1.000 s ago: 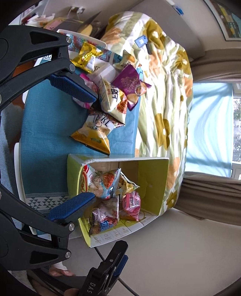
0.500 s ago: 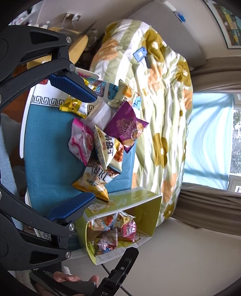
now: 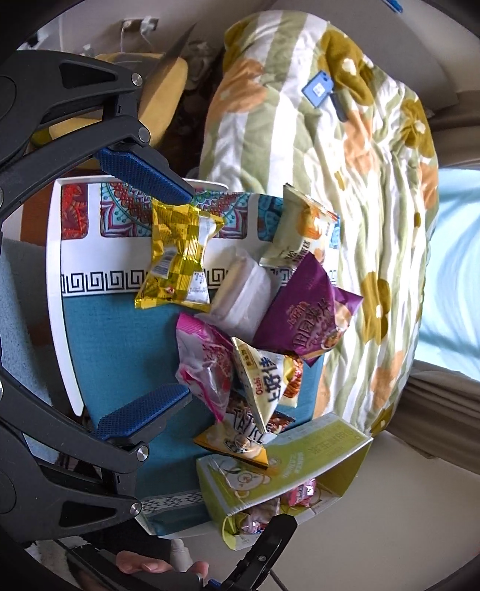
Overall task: Organize snacks
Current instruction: 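Grasp the yellow wrapped snack with the left gripper while the right grasps the pink bag, then carry both bags over the cardboard box and open both grippers to drop them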
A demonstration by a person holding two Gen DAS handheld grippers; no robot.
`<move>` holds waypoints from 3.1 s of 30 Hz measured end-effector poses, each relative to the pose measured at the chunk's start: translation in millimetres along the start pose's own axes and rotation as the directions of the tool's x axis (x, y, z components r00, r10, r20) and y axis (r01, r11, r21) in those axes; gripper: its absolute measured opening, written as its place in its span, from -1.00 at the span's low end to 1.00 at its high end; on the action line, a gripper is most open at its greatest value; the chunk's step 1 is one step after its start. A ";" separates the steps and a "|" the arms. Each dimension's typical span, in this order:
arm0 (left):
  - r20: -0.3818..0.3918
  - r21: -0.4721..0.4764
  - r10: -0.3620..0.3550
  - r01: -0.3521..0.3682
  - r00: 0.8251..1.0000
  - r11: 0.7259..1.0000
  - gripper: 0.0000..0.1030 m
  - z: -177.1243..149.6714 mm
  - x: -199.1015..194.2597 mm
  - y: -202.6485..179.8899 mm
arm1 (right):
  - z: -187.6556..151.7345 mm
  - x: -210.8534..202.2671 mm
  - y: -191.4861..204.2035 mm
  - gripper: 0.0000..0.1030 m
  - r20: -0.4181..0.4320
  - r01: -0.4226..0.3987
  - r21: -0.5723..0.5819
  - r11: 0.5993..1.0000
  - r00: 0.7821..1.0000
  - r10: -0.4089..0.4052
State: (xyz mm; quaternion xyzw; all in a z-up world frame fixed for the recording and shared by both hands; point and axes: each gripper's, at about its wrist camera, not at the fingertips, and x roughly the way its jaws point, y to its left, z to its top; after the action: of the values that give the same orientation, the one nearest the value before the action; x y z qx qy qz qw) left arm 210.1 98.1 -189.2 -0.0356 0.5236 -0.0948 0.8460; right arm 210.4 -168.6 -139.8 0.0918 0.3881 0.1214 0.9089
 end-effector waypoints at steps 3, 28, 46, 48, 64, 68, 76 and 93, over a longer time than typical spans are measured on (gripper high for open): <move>-0.052 0.018 -0.031 0.032 0.998 0.999 0.88 -1.3 23.3 16.0 | -13.7 18.3 11.8 0.92 -0.035 0.017 0.036 0.999 0.999 -0.015; -0.229 0.062 -0.028 0.043 0.973 0.997 0.94 -10.1 139.6 32.6 | -87.0 136.1 20.4 0.92 -0.272 0.014 0.140 0.990 0.962 0.024; -0.187 0.162 0.059 -0.029 0.981 0.986 0.59 -11.8 143.2 14.3 | -93.2 168.0 20.0 0.92 -0.308 -0.001 0.168 0.986 0.950 0.053; -0.188 0.152 0.051 -0.022 0.981 0.988 0.56 -11.4 141.3 17.1 | -92.6 173.3 20.9 0.92 -0.313 0.001 0.167 0.986 0.948 0.053; -0.195 0.080 0.021 -0.005 0.981 0.997 0.54 -7.0 129.2 23.0 | -91.7 189.6 40.4 0.52 -0.320 0.062 0.036 0.997 0.946 -0.048; -0.188 0.074 0.019 -0.005 0.982 0.997 0.54 -8.4 125.0 24.3 | -92.0 189.3 44.8 0.20 -0.318 0.075 0.005 0.997 0.945 -0.070; -0.160 0.078 0.003 0.010 0.987 0.997 0.54 -2.8 99.3 20.0 | -100.7 167.8 44.7 0.02 -0.323 0.061 0.022 0.998 0.945 -0.051; 0.019 0.251 -0.125 0.117 0.992 0.961 0.54 74.8 32.1 -83.2 | -55.3 49.9 12.1 0.02 -0.132 0.156 0.080 0.984 0.981 -0.145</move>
State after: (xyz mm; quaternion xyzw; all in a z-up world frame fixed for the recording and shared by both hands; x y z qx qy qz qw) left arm 280.5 7.3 -170.5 0.0375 0.4896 -0.2109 0.8452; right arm 201.7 -138.5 -208.4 0.0954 0.4553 0.0401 0.8843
